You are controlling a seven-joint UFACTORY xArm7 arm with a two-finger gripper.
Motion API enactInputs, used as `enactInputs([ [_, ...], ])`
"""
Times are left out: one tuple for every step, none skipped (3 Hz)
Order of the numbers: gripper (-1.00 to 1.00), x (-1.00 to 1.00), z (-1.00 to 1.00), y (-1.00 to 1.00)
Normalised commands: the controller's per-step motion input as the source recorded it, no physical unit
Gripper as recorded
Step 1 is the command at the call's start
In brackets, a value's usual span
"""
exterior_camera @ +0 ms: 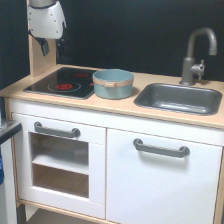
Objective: Place the pot in the sink
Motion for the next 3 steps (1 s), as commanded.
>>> enactInputs([
  [0.97,0.46,0.64,-0.07],
  [1.00,0.48,1.00,-0.29],
  [1.00,0.00,0.77,0.11],
])
